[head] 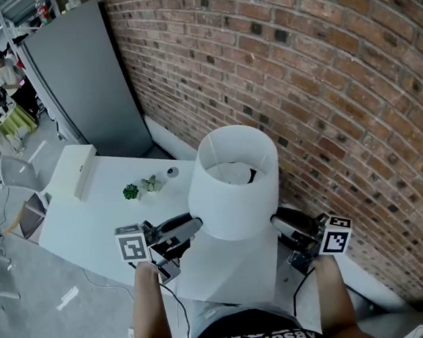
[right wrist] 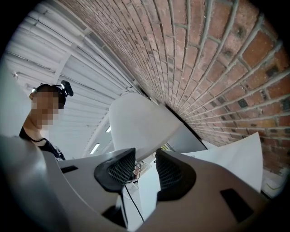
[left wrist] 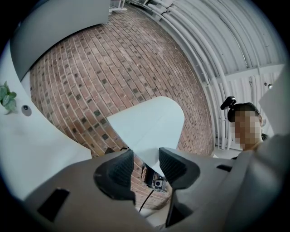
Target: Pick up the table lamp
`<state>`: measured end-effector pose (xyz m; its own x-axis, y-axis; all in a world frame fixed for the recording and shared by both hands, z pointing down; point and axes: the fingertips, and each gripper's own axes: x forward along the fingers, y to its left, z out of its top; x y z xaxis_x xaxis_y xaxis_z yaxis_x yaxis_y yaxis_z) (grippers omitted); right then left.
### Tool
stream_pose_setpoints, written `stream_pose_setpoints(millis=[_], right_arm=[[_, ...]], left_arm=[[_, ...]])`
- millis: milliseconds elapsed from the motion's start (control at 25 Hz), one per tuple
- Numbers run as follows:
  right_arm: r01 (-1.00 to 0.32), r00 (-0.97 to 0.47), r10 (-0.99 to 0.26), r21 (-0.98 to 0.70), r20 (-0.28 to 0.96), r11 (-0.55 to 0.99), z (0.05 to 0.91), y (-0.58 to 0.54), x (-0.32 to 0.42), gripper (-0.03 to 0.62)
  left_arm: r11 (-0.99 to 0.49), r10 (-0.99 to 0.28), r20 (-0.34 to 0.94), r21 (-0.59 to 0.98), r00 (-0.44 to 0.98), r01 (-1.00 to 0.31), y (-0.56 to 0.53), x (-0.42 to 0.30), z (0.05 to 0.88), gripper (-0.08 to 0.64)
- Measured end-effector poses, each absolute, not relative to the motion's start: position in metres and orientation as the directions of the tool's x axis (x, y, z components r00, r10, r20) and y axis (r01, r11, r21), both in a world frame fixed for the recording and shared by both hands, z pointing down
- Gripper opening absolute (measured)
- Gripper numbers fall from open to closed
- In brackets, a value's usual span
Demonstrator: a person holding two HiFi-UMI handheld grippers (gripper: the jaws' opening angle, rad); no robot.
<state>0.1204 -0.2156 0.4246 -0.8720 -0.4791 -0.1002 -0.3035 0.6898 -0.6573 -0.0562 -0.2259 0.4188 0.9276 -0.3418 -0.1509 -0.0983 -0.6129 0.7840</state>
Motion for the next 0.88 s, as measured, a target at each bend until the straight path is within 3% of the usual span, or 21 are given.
stream_pose_setpoints(millis=[880], right_arm=[[-0.308, -0.878, -0.468, -0.627, -0.103, 0.715, 0.409, -0.212, 0.115, 0.141]], left_arm=[[-0.667, -0.32, -0.172, 0.739, 0.932, -0.093, -0.222, -0.059, 0.396, 0.176]])
